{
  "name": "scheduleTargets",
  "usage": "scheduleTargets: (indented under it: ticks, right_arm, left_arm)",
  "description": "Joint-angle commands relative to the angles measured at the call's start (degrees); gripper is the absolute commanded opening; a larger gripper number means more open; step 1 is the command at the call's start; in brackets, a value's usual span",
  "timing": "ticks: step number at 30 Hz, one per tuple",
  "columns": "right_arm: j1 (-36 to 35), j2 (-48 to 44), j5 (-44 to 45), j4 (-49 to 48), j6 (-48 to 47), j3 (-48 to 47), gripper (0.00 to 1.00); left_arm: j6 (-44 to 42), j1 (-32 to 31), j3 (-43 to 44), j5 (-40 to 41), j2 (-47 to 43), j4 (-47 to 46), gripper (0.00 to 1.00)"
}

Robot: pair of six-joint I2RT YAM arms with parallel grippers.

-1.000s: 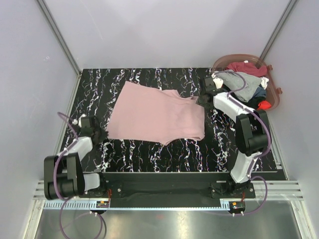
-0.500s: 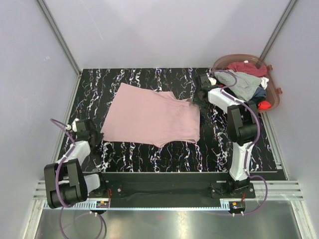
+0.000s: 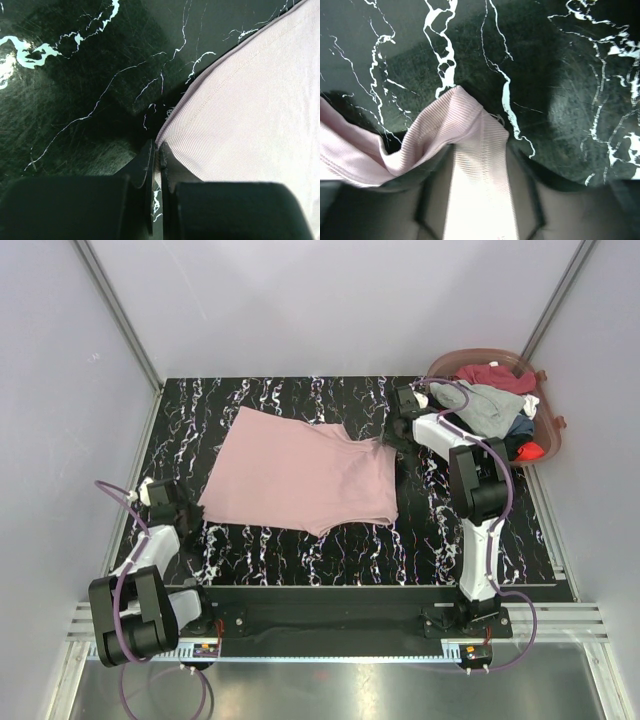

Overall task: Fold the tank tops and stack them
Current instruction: Flatten the tank top out

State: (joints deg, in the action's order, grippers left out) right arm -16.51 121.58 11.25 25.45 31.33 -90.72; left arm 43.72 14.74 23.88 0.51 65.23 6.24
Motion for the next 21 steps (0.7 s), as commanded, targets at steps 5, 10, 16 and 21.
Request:
scheduleTargets:
  ticks: [5, 10, 16, 21]
  right_arm:
    - [0.34, 3.49, 0.80, -0.41, 1.01, -4.20, 0.34]
    - [0.34, 1.83, 8.08, 1.00, 1.98, -1.58, 0.00]
    - [0.78, -5.38, 15.47, 1.44, 3.21, 4.22, 0.08]
    - [0.78, -5.91, 16.79, 3.29, 2.33, 4.58, 0.45]
  left_arm:
    - [-1.10, 0.64, 0.20, 1.24, -1.07, -2.29, 0.00]
    - [-1.27, 0.64, 0.20, 1.24, -1.42, -2.20, 0.00]
    - [-1.80, 0.55, 0.03, 1.24, -2.13, -2.55, 0.00]
    - [-1.98, 0.55, 0.03, 0.81, -1.78, -2.90, 0.00]
